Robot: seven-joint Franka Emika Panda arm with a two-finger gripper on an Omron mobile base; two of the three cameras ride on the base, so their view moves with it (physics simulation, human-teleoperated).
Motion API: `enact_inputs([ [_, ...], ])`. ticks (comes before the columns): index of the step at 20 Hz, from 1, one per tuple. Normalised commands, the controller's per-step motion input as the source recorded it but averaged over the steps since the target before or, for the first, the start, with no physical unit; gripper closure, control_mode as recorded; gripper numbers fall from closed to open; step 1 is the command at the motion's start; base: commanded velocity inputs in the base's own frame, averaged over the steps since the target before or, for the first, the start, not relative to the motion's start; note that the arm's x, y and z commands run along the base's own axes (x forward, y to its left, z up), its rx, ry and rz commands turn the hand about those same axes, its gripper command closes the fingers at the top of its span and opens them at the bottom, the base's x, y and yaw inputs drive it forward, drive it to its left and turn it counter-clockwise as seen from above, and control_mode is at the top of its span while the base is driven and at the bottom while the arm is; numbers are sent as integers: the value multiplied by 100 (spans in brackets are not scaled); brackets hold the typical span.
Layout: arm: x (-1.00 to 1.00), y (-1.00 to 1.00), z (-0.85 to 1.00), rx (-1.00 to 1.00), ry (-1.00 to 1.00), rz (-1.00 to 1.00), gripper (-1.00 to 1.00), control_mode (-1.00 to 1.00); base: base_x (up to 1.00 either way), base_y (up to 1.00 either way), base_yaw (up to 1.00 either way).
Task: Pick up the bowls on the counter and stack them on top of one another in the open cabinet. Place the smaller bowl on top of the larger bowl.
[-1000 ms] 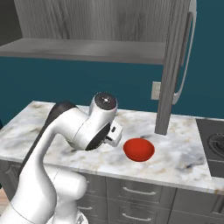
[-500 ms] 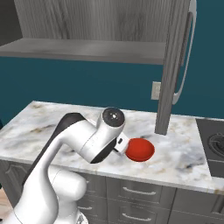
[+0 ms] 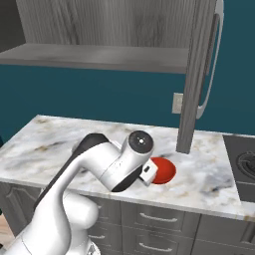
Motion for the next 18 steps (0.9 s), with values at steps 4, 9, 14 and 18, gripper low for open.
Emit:
enact_inputs([
  [4,0,-32,-18,5,8,-5,-100,-100,0,0,0],
  [9,0,-26,-23,5,6,-5,-100,-100,0,0,0],
  [14,1,-17,-33,1,0,-5,-100,-100,0,0,0],
  [18,10,-9,-31,0,0,-5,-100,-100,0,0,0],
])
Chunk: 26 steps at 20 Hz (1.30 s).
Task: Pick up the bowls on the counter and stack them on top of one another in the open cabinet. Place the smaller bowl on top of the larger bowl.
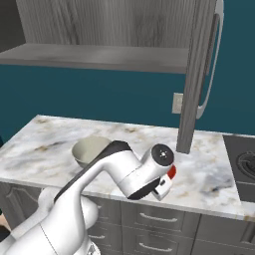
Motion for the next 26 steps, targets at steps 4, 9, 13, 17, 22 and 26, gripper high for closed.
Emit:
enact_inputs([
  [4,26,-6,-19,0,-1,-3,-100,-100,0,0,0],
  [9,26,-14,-21,0,0,-2,-100,-100,0,0,0],
  [13,18,-21,-23,0,0,-3,-100,-100,0,0,0],
  [17,20,-27,-23,0,0,-2,-100,-100,0,0,0],
  [22,30,-29,-22,1,2,0,-100,-100,0,0,0],
  [26,31,-25,-22,1,2,0,-100,-100,0,0,0],
])
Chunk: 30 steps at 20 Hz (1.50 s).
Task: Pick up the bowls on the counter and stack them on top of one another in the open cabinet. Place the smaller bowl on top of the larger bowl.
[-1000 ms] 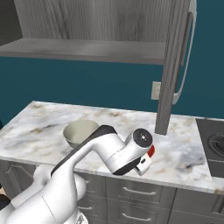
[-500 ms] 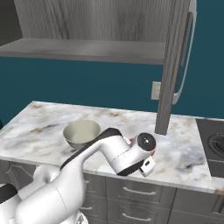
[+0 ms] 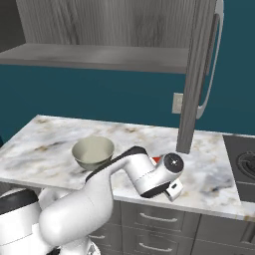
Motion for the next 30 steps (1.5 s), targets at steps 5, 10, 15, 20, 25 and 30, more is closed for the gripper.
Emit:
enact_inputs([
  [5,20,-14,-19,1,0,0,-100,-100,0,0,0],
  [10,17,0,-19,0,0,0,-100,-100,0,0,0],
  [15,25,0,-24,0,0,0,-100,-100,0,0,0],
  [20,26,0,-25,0,0,0,-100,-100,0,0,0],
  [25,24,0,-23,0,0,0,-100,-100,0,0,0],
  [30,23,0,-21,1,0,0,100,-100,0,0,0],
])
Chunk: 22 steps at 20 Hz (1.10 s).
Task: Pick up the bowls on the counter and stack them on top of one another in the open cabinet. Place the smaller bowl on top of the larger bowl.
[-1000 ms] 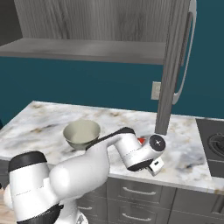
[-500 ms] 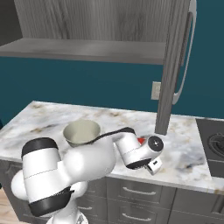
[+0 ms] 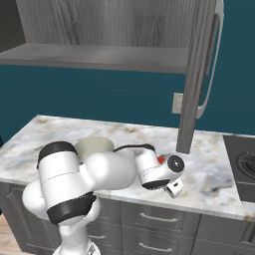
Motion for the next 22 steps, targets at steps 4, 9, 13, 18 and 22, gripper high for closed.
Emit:
enact_inputs([
  [4,14,0,-16,0,0,0,100,-100,0,0,0],
  [9,0,-2,0,0,0,0,100,-100,0,0,0],
  [13,0,0,4,0,0,0,100,-100,0,0,0],
  [18,0,0,21,0,0,0,100,-100,0,0,0],
  [22,0,3,31,0,0,0,100,-100,0,0,0],
])
